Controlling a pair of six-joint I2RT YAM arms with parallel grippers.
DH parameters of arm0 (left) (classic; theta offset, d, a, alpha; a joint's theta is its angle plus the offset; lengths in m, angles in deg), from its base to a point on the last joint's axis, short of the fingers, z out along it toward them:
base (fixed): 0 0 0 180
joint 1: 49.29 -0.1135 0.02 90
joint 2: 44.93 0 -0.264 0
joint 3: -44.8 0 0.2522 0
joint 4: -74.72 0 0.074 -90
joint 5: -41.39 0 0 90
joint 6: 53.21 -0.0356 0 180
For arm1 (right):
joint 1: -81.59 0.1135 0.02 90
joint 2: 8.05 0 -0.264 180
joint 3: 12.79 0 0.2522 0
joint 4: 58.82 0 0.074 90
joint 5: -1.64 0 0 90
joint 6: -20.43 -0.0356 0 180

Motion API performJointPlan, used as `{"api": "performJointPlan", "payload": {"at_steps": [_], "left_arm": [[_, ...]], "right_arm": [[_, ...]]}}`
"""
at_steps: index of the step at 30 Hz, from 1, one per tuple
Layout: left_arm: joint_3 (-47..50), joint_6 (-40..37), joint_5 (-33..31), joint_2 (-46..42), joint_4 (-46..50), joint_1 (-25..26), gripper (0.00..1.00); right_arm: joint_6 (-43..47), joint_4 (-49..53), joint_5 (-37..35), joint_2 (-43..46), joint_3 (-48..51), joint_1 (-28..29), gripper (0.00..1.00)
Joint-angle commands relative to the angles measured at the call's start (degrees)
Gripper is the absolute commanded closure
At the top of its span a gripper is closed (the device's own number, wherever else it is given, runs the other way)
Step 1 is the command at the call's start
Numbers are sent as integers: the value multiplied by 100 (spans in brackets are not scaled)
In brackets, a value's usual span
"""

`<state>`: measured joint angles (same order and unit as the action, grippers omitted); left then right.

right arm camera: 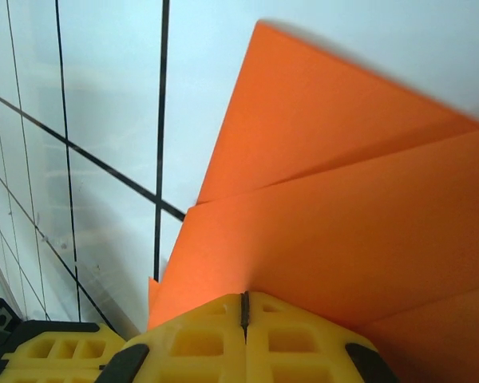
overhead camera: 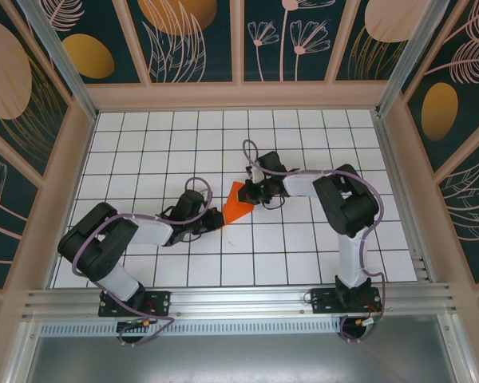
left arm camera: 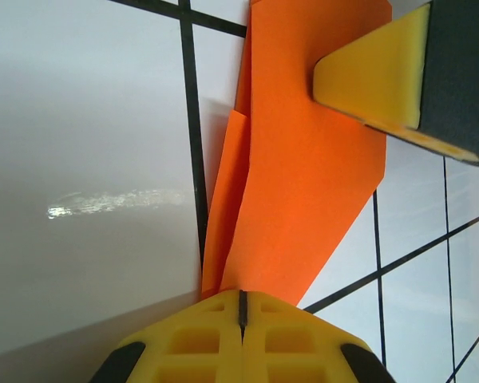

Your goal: Fold a paper plane with a square sheet of paper (pick it up from the middle)

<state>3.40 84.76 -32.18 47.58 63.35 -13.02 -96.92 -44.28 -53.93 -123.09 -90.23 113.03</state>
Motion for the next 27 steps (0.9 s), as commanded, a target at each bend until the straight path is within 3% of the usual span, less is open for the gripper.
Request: {"api": "performJointPlan", "payload": {"at_steps": [1,11,17,22,27], "left_arm": [[287,-169,-26,136,1316,10,100],[226,-165,-43,102,1326,10,100],[4,-165,-52,-20,1322,11,98],[-313,-107,-230,-596,1295,5,84],[-501,9,-1014,-1264,1446,-3,65]], "right_arm": [[184,-103,-769,-338,-113,-415,96],[208,-119,-836,-619,-575,-1156,96],[261,79,-993,-80,-703,-1242,92],[34,-88,-887,721,-149,-1163,71],[-339,-217,-740,1291,525,-903,54]]}}
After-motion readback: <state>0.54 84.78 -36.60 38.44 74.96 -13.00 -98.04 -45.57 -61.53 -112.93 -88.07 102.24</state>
